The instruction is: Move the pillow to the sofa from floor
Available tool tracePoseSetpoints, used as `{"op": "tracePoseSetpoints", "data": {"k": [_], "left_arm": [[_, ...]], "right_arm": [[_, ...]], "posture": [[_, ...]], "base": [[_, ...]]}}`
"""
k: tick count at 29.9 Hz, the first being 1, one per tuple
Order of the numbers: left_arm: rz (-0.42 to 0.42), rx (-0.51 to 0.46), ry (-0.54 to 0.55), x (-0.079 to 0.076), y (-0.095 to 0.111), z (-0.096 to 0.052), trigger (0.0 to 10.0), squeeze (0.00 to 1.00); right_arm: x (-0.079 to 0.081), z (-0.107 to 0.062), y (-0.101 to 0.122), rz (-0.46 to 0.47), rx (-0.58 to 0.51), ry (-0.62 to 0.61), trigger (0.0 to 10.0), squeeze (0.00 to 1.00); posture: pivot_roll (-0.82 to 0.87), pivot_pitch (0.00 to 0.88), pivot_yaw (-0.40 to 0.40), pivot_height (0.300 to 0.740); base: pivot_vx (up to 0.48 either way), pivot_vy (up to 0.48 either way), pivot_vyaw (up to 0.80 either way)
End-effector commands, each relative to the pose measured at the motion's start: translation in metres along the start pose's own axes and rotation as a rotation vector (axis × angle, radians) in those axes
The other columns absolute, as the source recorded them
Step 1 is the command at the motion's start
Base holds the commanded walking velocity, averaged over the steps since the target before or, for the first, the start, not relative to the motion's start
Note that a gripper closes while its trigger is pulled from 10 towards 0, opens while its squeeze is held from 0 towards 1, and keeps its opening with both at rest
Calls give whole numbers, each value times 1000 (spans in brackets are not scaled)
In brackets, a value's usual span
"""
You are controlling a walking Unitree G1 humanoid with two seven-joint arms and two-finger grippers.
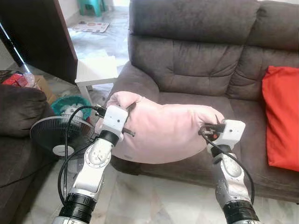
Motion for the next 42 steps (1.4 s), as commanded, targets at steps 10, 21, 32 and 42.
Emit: {"op": "tracePoseSetpoints", "data": {"k": [10,21,32,42], "left_arm": [[3,-10,8,-2,6,1,10000,0],[-17,-5,11,-3,5,1,10000,0],[-24,-4,21,-2,5,1,10000,0],[-21,-32,32,1,13,3,10000,0]], "right_arm": [[13,11,32,-5,-105,37,10000,0],[13,11,32,-10,-105,39,10000,0],[15,11,31,-16,-102,43,10000,0],[18,12,36,-28,-114,53,10000,0]], "posture": [[153,79,-29,740],[150,78,-33,740],[151,75,-35,740],[149,62,-34,740]], "base": [[0,-176,-186],[0,-81,-694],[0,0,0],[0,0,0]]}}
Point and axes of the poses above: a point about 5 cm out from each wrist's last joint towards the gripper, its own z axis pointing out of the wrist towards the gripper, its own y axis along the axis of the wrist's last joint, x = y × z, the point moved 6 cm from there along z, pointing out of the wrist towards the gripper, and after that the axes turned 9 degrees about -z, right-handed, at the moved point
